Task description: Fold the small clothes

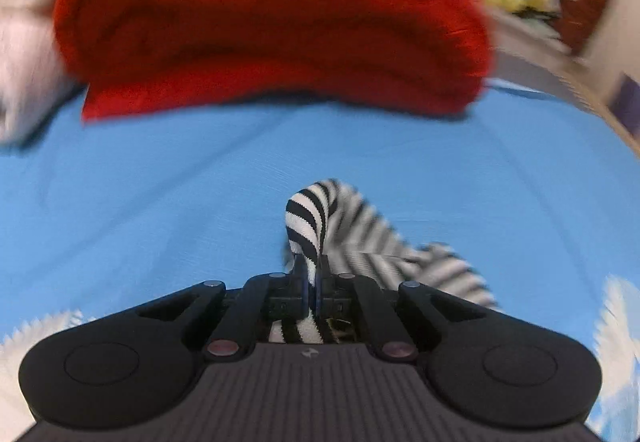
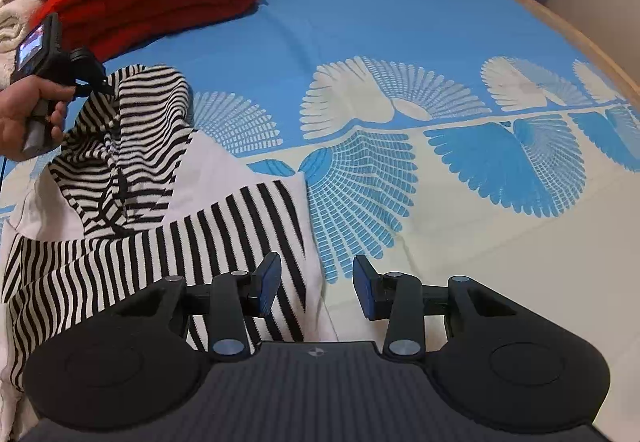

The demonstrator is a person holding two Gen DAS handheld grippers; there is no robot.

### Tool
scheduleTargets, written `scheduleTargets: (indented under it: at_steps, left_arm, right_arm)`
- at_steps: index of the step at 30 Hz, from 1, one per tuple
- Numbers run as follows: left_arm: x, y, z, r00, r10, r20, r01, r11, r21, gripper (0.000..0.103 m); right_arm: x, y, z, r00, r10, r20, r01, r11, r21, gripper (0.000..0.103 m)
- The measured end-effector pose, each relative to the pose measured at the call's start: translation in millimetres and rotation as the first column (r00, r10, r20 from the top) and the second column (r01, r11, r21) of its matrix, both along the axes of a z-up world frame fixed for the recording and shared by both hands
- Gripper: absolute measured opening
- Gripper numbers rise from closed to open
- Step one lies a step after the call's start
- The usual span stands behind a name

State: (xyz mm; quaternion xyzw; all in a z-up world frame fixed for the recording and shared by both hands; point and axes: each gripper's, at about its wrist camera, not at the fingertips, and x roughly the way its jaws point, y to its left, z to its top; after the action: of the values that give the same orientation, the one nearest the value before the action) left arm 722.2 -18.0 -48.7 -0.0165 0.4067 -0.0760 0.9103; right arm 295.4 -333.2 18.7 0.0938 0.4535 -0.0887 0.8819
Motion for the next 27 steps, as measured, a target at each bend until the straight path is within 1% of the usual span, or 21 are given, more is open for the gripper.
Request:
scheduleTargets:
  at_steps: [2,3,5,7,8,9,11,12,13,14,15,16,17,18,19,20,21,22,23,24,27]
  left_arm:
    - [-41.6,-4.0,27.3,0.994,-0.095,0.059,0.095,0.995,-0.008,0.002]
    - [-70.0,-6.1,42.7,0.984,-0.150,0.096,0.151,0.988,-0.004,0.002]
    - [-140.9,-8.1,73.0,0.946,-0.279,0.163,0.282,0.959,0.002,0.002]
    - [-227.4,-5.7,93.2,0.892,-0.403,0.203,0.406,0.913,0.027,0.002]
    - [-265.8,-2.5,96.9,0.873,-0.446,0.195,0.450,0.893,0.026,0.003]
    - [-308.3,2.3,97.1,0.851,-0.498,0.168,0.503,0.864,0.015,0.003]
    - [-382.9,14.0,87.3,0.799,-0.598,0.060,0.600,0.799,-0.040,0.005]
    - [-408.4,20.0,81.7,0.781,-0.624,0.006,0.623,0.779,-0.074,0.008]
    - [-431.8,28.8,77.8,0.778,-0.628,-0.026,0.623,0.775,-0.109,0.009]
    - [-446.0,38.8,77.2,0.798,-0.602,-0.025,0.594,0.794,-0.133,0.014]
    - [-453.0,50.6,78.1,0.839,-0.543,-0.014,0.534,0.829,-0.166,0.021]
    - [-452.5,65.5,78.0,0.893,-0.450,-0.012,0.436,0.872,-0.224,0.025]
    - [-447.7,77.0,76.1,0.933,-0.360,-0.020,0.341,0.899,-0.275,0.026]
    - [-440.6,88.7,71.6,0.967,-0.252,-0.035,0.228,0.921,-0.315,0.026]
    - [-431.7,96.7,66.9,0.986,-0.161,-0.051,0.135,0.932,-0.336,0.026]
    - [-418.4,102.5,59.9,0.995,-0.065,-0.081,0.031,0.933,-0.359,0.027]
    - [-410.7,108.7,48.8,0.992,0.013,-0.123,-0.060,0.918,-0.393,0.027]
    - [-402.2,112.6,36.1,0.986,0.052,-0.161,-0.118,0.892,-0.437,0.027]
    - [-393.9,114.4,20.7,0.973,0.071,-0.220,-0.167,0.872,-0.459,0.027]
    - [-383.6,113.3,10.9,0.955,0.089,-0.284,-0.215,0.867,-0.450,0.027]
    - [-365.3,114.9,-11.0,0.929,0.084,-0.360,-0.259,0.843,-0.472,0.027]
  right_arm:
    - [-1.4,-3.8,4.7,1.000,-0.017,0.014,0.017,1.000,0.000,0.041]
    - [-2.2,-5.8,6.6,0.999,-0.025,0.020,0.025,1.000,0.005,0.041]
    - [-5.1,-11.0,11.3,0.998,-0.047,0.034,0.047,0.999,0.022,0.041]
    - [-8.7,-15.6,16.0,0.996,-0.067,0.051,0.066,0.997,0.036,0.041]
    - [-11.2,-18.0,19.0,0.995,-0.082,0.064,0.079,0.996,0.043,0.041]
    - [-14.2,-20.0,22.2,0.992,-0.099,0.080,0.095,0.994,0.053,0.041]
    - [-21.0,-24.8,28.3,0.984,-0.137,0.114,0.128,0.988,0.085,0.041]
    - [-24.3,-27.2,30.9,0.979,-0.157,0.127,0.144,0.984,0.106,0.041]
    - [-27.7,-29.5,33.3,0.974,-0.177,0.140,0.160,0.979,0.125,0.041]
    - [-31.8,-31.6,36.1,0.968,-0.196,0.157,0.173,0.974,0.147,0.041]
    - [-34.8,-32.2,38.2,0.964,-0.205,0.168,0.179,0.971,0.160,0.041]
    - [-37.1,-32.0,39.8,0.963,-0.206,0.173,0.177,0.969,0.170,0.041]
    - [-39.0,-31.1,40.8,0.963,-0.201,0.178,0.168,0.969,0.183,0.041]
    - [-40.4,-29.3,40.8,0.965,-0.190,0.180,0.153,0.968,0.201,0.041]
    - [-41.3,-27.4,40.0,0.968,-0.177,0.178,0.136,0.966,0.219,0.041]
    - [-41.6,-25.6,38.2,0.973,-0.161,0.167,0.117,0.962,0.246,0.041]
    - [-41.2,-23.1,35.5,0.977,-0.149,0.155,0.103,0.956,0.274,0.041]
    - [-40.2,-20.0,32.5,0.981,-0.136,0.141,0.089,0.951,0.298,0.041]
    - [-38.2,-16.4,27.9,0.986,-0.115,0.121,0.070,0.943,0.325,0.041]
    - [-35.9,-12.8,24.0,0.990,-0.094,0.101,0.054,0.937,0.345,0.041]
    - [-28.5,5.9,7.5,1.000,-0.014,0.019,0.006,0.925,0.380,0.042]
